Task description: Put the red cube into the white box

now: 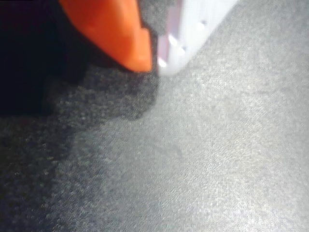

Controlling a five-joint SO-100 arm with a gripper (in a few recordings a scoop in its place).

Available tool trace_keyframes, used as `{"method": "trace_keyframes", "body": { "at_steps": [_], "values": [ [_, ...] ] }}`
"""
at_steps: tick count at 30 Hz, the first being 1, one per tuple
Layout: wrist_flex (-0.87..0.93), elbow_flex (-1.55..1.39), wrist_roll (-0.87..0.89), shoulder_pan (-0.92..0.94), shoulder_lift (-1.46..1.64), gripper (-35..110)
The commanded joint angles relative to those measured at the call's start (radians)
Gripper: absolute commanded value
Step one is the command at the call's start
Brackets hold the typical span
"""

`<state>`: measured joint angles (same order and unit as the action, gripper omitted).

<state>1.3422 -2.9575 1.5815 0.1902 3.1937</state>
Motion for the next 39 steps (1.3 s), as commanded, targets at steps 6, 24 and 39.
{"method": "trace_keyframes", "body": {
  "at_steps": [6, 24, 39],
  "values": [
    [0.006, 0.003, 0.0, 0.003, 0.002, 0],
    [0.006, 0.003, -0.002, -0.04, 0.002, 8],
    [0.092, 0.279, 0.038, -0.112, -0.097, 15]
  ]
}}
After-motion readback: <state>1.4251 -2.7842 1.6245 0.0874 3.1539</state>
